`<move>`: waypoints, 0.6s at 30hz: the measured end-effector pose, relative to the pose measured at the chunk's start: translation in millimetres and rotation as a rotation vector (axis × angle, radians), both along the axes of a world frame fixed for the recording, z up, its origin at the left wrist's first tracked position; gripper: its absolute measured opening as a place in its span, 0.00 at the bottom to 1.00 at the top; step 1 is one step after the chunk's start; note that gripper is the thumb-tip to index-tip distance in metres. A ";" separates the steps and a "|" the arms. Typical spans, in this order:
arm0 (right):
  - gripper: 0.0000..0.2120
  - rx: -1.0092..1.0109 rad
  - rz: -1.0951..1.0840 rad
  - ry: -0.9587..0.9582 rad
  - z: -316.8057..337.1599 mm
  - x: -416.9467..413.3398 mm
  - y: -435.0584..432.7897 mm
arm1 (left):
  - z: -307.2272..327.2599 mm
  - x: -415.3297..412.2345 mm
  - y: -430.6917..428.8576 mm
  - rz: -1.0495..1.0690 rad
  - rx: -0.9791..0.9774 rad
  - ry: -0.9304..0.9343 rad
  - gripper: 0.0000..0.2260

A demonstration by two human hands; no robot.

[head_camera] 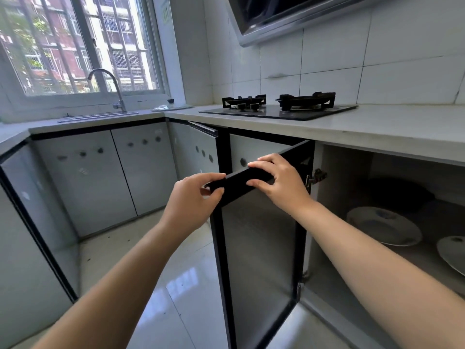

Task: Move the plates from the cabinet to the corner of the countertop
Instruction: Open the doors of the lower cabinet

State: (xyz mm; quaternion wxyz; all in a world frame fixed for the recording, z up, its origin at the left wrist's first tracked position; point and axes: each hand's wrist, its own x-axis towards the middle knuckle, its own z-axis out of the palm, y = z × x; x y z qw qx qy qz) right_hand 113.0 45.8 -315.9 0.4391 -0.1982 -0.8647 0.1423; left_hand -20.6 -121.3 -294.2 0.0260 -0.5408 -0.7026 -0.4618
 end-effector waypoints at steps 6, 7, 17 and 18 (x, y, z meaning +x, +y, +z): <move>0.20 0.016 -0.048 -0.006 -1.2 -28.6 5.3 | -0.1 -31.8 10.6 0.022 0.011 -0.035 0.13; 0.20 0.018 -0.055 -0.014 -1.1 -32.9 5.9 | -0.5 -36.5 12.9 0.024 0.016 -0.038 0.13; 0.20 0.057 -0.115 0.001 -5.1 -51.7 11.0 | -3.3 -62.3 22.9 -0.033 0.020 -0.053 0.14; 0.20 0.055 -0.116 0.001 -4.8 -51.2 10.4 | -3.7 -62.0 22.6 -0.037 0.015 -0.041 0.14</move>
